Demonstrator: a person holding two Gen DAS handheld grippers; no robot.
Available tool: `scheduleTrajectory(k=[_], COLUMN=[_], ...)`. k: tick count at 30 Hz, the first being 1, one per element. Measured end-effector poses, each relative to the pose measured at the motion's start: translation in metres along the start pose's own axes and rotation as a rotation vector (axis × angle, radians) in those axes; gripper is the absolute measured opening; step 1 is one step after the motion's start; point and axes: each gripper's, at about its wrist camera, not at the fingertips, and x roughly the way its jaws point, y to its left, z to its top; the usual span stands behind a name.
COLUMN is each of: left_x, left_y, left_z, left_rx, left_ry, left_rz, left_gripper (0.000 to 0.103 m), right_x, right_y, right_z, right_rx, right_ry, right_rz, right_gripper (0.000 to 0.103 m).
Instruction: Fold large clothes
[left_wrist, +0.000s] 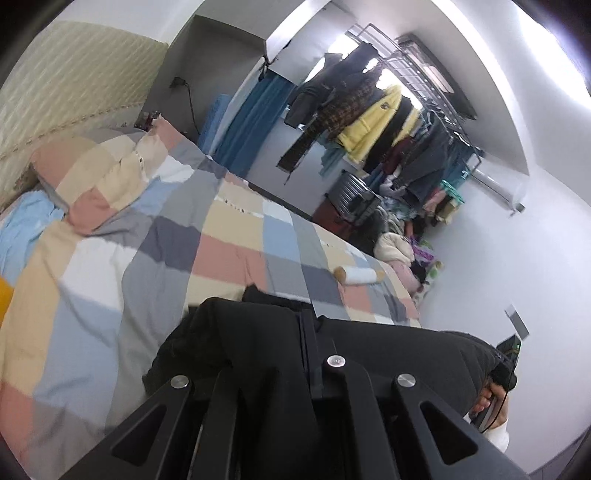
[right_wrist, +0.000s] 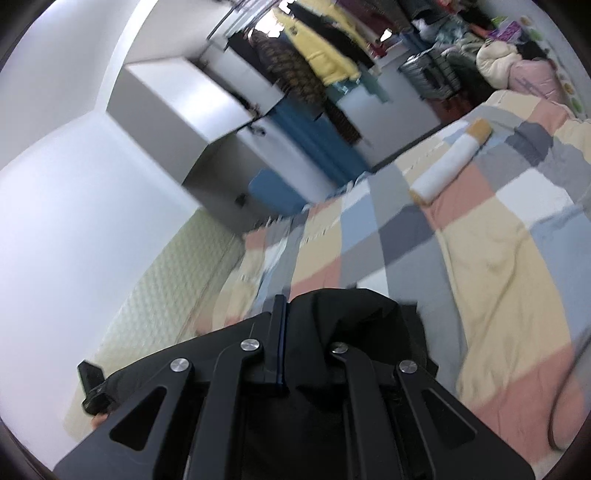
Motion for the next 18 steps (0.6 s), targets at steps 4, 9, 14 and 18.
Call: scheduleTrajectory(k=[4, 9, 14, 18], left_x=[0.040, 0.105, 0.180, 0.229], left_y=[-0.005, -0.001, 0.014, 0.027], left_z=[0.033, 0.059, 0.063, 0.049], left_rx=[0.033, 0.053, 0.075, 0.120], left_ry=[-0.025, -0.010, 0.056, 0.096], left_rz=[0.073, 0.185, 0.306, 0.400], left_gripper=[0.007, 0.007, 0.007, 0.008], right_x=[0.035, 0.088, 0.136, 0.176], right_y=[0.002, -0.017, -0.045, -0.072], right_z=[0.022, 0.039, 0.036, 0.022], right_rx=[-0.036, -0.001, -0.039, -0.091], right_ry=[-0.058, -0.089, -0.039, 0.035], right_rz=[-0.069, -0.169, -0.308, -0.412], right_gripper=[0.008, 0.008, 0.008, 0.008])
